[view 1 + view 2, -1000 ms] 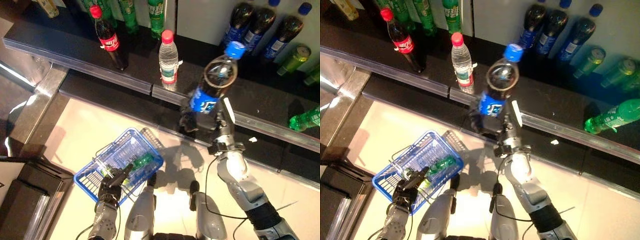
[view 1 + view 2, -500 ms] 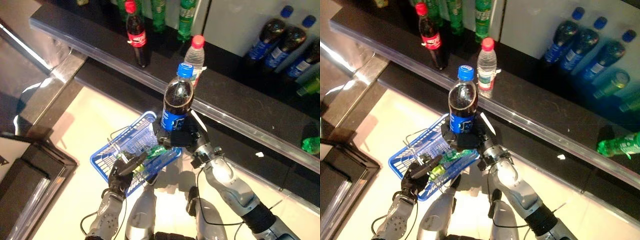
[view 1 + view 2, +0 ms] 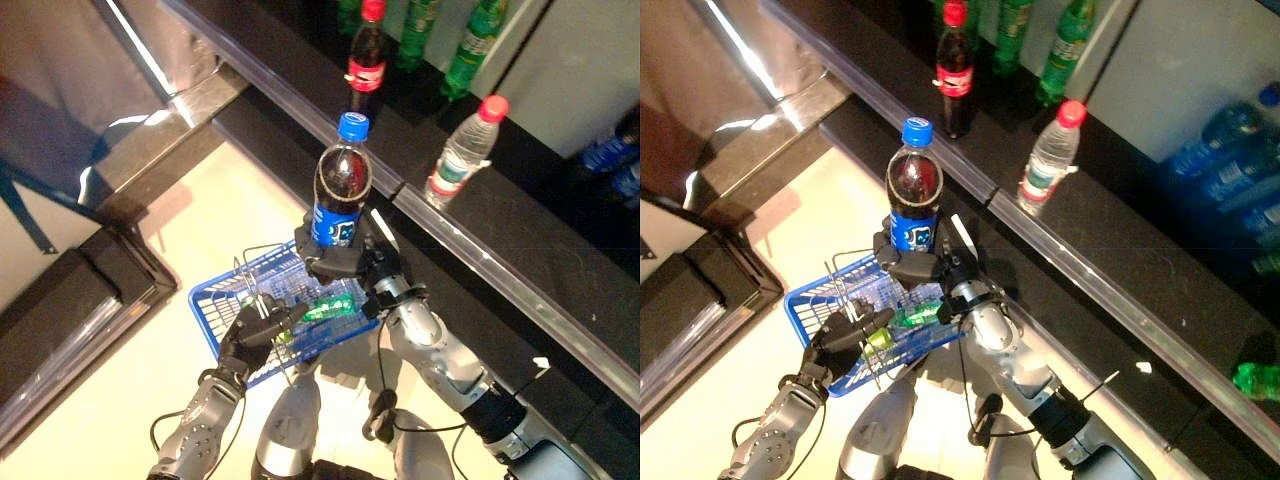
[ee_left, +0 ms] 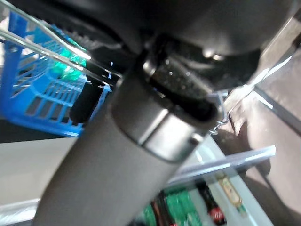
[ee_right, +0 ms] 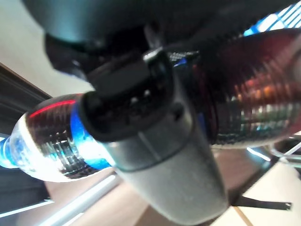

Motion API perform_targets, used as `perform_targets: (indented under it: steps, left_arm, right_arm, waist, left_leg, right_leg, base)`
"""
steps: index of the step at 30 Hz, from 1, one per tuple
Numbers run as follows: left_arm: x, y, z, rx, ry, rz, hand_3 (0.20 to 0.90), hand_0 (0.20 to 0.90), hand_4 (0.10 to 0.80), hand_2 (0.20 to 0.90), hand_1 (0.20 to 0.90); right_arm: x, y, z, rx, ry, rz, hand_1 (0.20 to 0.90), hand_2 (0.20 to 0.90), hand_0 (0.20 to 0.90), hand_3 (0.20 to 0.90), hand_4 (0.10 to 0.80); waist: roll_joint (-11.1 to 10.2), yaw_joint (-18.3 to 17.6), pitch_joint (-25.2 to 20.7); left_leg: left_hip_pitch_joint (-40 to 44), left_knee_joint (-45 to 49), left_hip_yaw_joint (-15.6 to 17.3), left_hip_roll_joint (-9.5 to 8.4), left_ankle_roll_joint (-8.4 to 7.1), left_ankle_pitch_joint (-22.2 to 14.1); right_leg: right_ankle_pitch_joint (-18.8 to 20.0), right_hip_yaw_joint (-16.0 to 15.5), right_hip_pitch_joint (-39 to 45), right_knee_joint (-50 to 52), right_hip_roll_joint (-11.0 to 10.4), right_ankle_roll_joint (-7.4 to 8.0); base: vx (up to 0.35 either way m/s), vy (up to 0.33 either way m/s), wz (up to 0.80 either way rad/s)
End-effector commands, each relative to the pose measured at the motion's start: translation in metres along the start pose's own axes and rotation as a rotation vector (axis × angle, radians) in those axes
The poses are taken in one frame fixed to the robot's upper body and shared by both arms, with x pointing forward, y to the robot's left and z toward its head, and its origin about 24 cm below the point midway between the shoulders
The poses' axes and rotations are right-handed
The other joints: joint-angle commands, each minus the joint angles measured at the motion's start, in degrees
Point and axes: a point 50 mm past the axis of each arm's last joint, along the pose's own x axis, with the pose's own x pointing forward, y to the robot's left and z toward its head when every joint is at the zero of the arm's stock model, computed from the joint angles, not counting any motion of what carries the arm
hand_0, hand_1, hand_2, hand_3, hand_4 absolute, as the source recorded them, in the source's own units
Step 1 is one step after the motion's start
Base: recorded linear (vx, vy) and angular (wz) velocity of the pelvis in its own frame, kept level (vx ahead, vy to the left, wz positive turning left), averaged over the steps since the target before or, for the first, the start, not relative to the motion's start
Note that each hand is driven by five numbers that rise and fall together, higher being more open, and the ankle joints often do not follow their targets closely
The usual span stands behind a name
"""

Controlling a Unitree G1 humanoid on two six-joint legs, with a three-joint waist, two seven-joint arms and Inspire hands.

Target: Pick up the drink and place into the basket.

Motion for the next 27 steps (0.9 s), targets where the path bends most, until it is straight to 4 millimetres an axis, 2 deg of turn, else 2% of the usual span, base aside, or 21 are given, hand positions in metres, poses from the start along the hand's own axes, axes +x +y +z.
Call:
perform_targets:
  steps: [1,5,6,12,20,27]
  left_arm:
    - [-0.01,-0.108,0.069,-0.014,-0.351,-0.692,0.2,0.3,0.1,0.3,0.3]
    - [-0.014,-0.118,0.069,-0.029,-0.335,-0.762,0.2,0.3,0.1,0.3,0.3]
    - [-0.017,-0.123,0.069,-0.041,-0.325,-0.805,0.2,0.3,0.1,0.3,0.3]
    - [-0.025,-0.127,0.076,-0.014,-0.332,-0.879,0.2,0.3,0.1,0.3,0.3]
    - [-0.036,-0.133,0.088,0.055,-0.36,-0.997,0.2,0.3,0.1,0.3,0.3]
    - [-0.039,-0.138,0.098,0.112,-0.393,-1.047,0.2,0.3,0.1,0.3,0.3]
  right_arm:
    - [0.014,0.054,0.053,0.114,-0.309,0.168,0.3,0.3,0.3,0.2,0.1]
    - [0.015,0.058,0.044,0.117,-0.27,0.17,0.3,0.3,0.3,0.2,0.1]
    - [0.015,0.058,0.034,0.116,-0.234,0.155,0.3,0.3,0.3,0.2,0.1]
    - [0.018,0.055,0.007,0.071,-0.137,0.112,0.3,0.3,0.3,0.2,0.1]
    - [0.015,0.039,-0.035,0.041,0.014,-0.007,0.3,0.3,0.3,0.2,0.1]
    - [0.014,0.018,-0.059,0.185,0.127,-0.163,0.3,0.3,0.3,0.2,0.1]
  waist:
    - [0.53,0.1,-11.57]
    - [0.57,0.83,-11.64]
    - [0.66,1.39,-11.67]
    - [1.25,2.77,-11.49]
    - [1.94,4.26,-10.25]
    - [2.23,4.79,-8.7]
  left_leg:
    - [-0.09,6.25,-1.74,-3.14,3.78,-2.92]
    - [-0.14,6.27,-2.22,-3.39,3.79,-2.96]
    - [-0.18,6.25,-2.63,-3.64,3.76,-2.93]
    - [-0.8,6.68,-3.54,-4.36,3.86,-3.08]
    - [-1.68,7.36,-4.11,-5.03,3.96,-3.43]
    - [-2.5,7.87,-4.09,-5.36,4.1,-3.77]
  right_leg:
    - [8.76,-0.38,4.03,-8.23,0.97,-3.1]
    - [8.84,-1.0,4.26,-8.43,0.64,-2.92]
    - [8.92,-1.54,4.46,-8.58,0.34,-2.76]
    - [8.71,-2.86,4.32,-8.03,-0.51,-2.51]
    - [8.66,-4.32,4.02,-7.52,-1.32,-2.26]
    - [8.74,-5.0,3.34,-6.93,-1.67,-2.04]
  base:
    - [0.064,-0.016,0.23]
    - [0.048,-0.017,0.11]
    - [0.085,-0.026,0.11]
    - [0.055,-0.011,0.19]
    - [0.043,-0.013,0.07]
    - [0.018,-0.006,0.08]
